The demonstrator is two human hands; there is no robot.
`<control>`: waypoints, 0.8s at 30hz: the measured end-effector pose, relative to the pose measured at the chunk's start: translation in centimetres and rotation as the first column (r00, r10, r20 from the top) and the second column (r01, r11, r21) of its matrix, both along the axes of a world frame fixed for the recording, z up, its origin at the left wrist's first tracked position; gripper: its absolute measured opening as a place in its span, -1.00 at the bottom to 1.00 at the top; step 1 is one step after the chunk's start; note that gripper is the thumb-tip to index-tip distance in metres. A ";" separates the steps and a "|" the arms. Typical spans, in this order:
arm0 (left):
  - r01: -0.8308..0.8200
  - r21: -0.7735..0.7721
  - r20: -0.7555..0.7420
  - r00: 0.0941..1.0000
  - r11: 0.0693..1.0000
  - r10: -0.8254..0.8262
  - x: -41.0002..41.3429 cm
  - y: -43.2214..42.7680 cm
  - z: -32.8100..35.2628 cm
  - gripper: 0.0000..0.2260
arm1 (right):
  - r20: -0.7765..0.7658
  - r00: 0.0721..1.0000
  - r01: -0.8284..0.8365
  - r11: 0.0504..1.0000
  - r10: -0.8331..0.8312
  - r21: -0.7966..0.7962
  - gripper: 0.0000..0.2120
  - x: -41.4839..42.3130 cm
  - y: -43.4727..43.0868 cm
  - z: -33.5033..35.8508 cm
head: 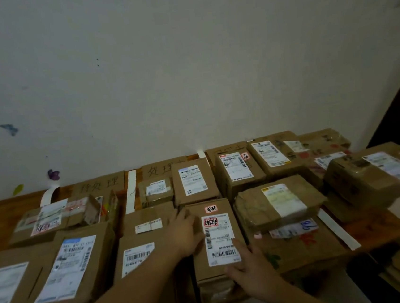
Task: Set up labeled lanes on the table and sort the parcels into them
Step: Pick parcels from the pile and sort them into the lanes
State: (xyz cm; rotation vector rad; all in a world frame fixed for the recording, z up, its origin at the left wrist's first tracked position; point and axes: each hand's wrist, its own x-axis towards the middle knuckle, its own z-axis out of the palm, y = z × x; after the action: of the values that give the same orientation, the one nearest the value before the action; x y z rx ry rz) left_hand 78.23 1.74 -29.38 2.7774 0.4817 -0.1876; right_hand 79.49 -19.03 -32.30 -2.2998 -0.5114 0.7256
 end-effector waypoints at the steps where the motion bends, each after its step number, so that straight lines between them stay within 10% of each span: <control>1: -0.031 0.062 0.062 0.998 0.998 0.027 -0.5 0.2 0.5 -0.55 | -0.013 1.000 0.002 1.000 -0.002 0.011 -0.31 0.0 -0.2 0.1; 8: -0.191 0.076 -0.189 0.961 0.979 0.203 -7.4 2.5 -0.3 -0.53 | 0.039 0.996 -0.086 0.996 0.085 0.008 -0.31 -0.6 -0.6 0.0; 24: -0.219 0.112 -0.154 0.960 0.969 0.234 -6.0 4.4 -1.8 -0.42 | 0.122 0.990 -0.044 0.976 0.071 -0.211 -0.32 -0.7 2.2 0.1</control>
State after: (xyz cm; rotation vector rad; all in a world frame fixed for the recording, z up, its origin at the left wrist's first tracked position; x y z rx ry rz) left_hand 72.27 6.17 -31.16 2.7801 0.8668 -0.3532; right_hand 78.79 -16.86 -32.25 -2.5494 -0.5871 0.6890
